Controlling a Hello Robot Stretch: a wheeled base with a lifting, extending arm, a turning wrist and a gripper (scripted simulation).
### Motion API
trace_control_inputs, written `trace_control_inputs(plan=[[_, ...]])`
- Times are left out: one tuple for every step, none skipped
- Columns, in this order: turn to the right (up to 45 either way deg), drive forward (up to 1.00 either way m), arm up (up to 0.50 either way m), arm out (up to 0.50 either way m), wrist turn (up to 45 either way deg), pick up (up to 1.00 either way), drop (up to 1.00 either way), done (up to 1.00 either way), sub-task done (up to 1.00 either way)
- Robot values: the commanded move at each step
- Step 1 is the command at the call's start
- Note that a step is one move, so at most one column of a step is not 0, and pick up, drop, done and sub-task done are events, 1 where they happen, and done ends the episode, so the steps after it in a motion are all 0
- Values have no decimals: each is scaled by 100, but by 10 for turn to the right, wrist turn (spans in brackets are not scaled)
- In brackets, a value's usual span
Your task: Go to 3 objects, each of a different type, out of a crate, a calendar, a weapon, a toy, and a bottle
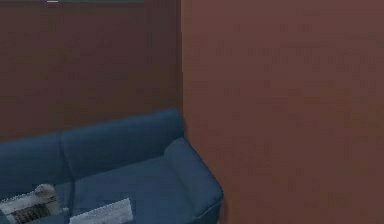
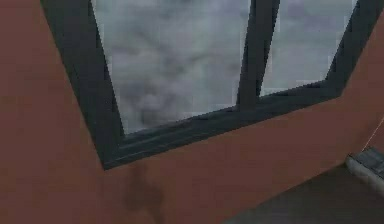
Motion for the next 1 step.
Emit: trace_control_inputs(plan=[[-450, 0, 0, 0, 0, 0, 0, 0, 0]])
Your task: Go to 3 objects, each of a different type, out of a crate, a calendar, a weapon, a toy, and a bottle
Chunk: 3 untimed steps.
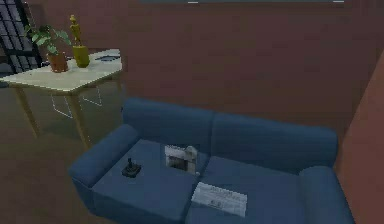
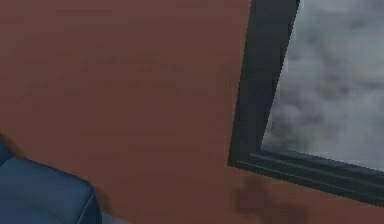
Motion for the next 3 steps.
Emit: trace_control_inputs(plan=[[0, 0, 0, 0, 0, 0, 0, 0, 100], [-450, 0, 0, 0, 0, 0, 0, 0, 0], [-450, 0, 0, 0, 0, 0, 0, 0, 0]])
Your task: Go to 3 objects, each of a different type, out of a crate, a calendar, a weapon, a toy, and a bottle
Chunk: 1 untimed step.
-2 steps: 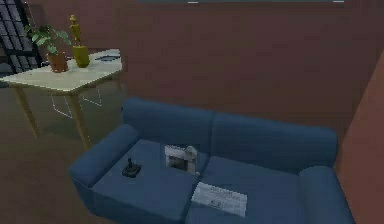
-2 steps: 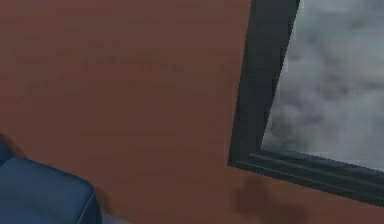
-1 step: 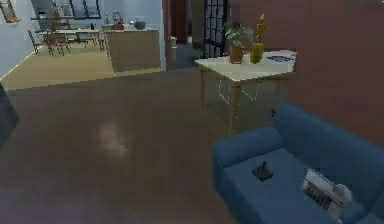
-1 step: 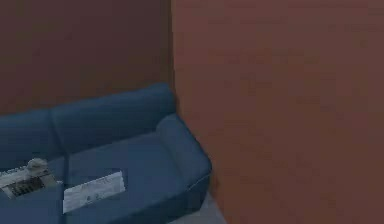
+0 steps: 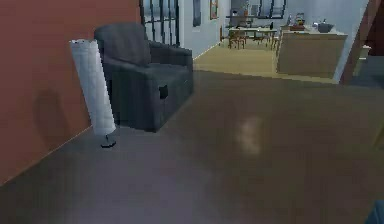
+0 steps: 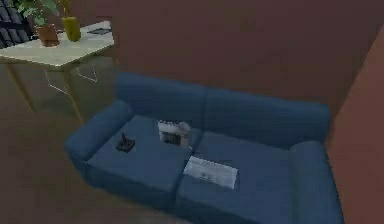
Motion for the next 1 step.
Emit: trace_control_inputs(plan=[[-450, 0, 0, 0, 0, 0, 0, 0, 0]])
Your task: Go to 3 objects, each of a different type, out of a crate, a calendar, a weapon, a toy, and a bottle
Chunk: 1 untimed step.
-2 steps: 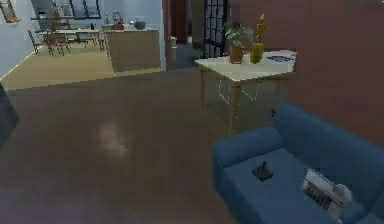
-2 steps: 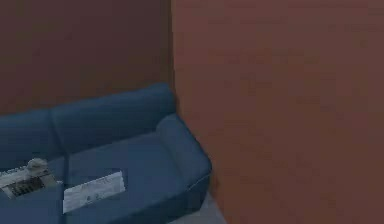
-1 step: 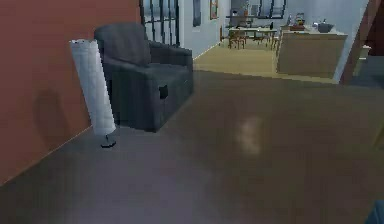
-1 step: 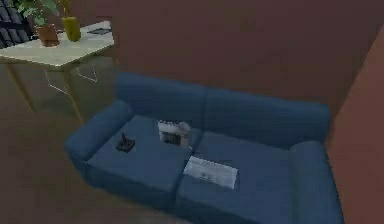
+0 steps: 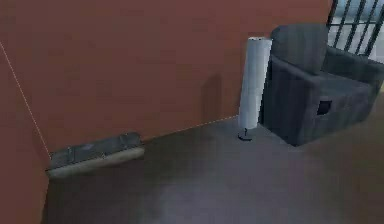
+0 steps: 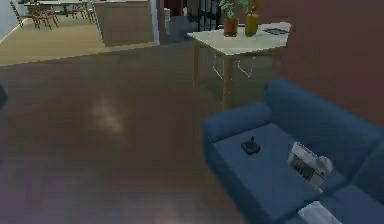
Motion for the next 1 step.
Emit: trace_control_inputs(plan=[[-240, 0, 0, 0, 0, 0, 0, 0, 0]])
